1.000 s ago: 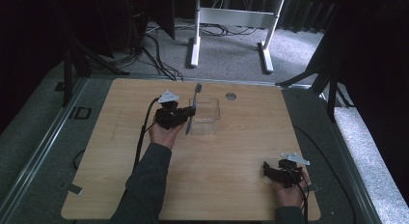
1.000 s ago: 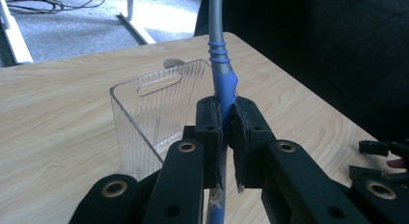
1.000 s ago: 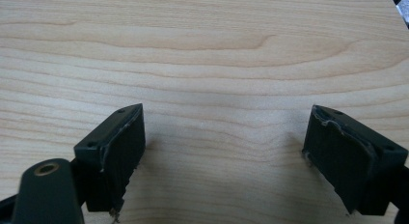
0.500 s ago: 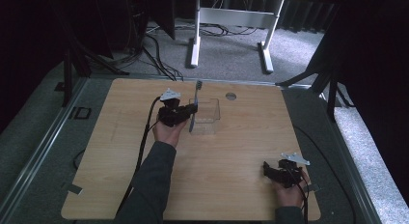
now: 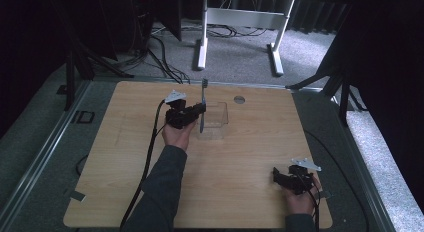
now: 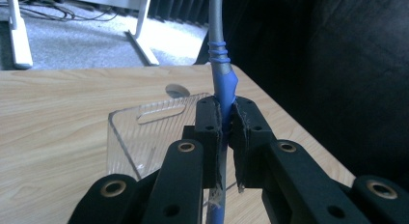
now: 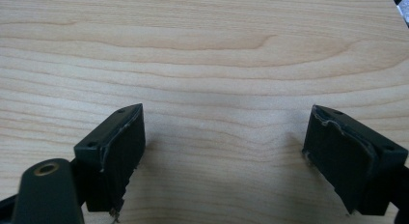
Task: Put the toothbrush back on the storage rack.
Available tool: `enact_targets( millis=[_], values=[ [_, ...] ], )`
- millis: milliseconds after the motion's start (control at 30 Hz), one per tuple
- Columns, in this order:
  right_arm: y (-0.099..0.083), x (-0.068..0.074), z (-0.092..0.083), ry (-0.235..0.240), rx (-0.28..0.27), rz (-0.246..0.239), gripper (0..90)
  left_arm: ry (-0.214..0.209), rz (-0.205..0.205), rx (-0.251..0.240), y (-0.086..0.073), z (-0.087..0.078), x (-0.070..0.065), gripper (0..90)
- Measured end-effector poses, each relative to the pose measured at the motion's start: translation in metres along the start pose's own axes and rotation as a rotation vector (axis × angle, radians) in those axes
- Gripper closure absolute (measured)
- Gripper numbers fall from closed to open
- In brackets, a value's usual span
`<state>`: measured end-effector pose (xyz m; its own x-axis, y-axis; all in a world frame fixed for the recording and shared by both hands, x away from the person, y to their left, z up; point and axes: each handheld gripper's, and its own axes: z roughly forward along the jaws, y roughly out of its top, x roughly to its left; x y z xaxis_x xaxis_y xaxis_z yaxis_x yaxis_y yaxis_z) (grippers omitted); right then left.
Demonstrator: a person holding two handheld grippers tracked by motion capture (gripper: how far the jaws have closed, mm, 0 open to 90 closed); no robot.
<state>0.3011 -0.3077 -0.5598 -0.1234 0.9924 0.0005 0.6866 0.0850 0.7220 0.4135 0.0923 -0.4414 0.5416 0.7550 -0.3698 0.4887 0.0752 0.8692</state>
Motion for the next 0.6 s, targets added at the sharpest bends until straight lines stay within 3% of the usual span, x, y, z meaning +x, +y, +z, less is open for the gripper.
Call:
enact_targets(
  millis=[400, 600],
  values=[
    [0.0000, 0.0001, 0.0000, 0.002, 0.000, -0.001, 14.4, -0.004, -0.006, -0.055, 0.0040, 0.0008, 0.0002, 81.6],
    [0.0000, 0.0001, 0.0000, 0.002, 0.000, -0.002, 14.4, -0.016, 0.024, -0.097, 0.0025, 0.0047, -0.0027, 81.6]
  ],
)
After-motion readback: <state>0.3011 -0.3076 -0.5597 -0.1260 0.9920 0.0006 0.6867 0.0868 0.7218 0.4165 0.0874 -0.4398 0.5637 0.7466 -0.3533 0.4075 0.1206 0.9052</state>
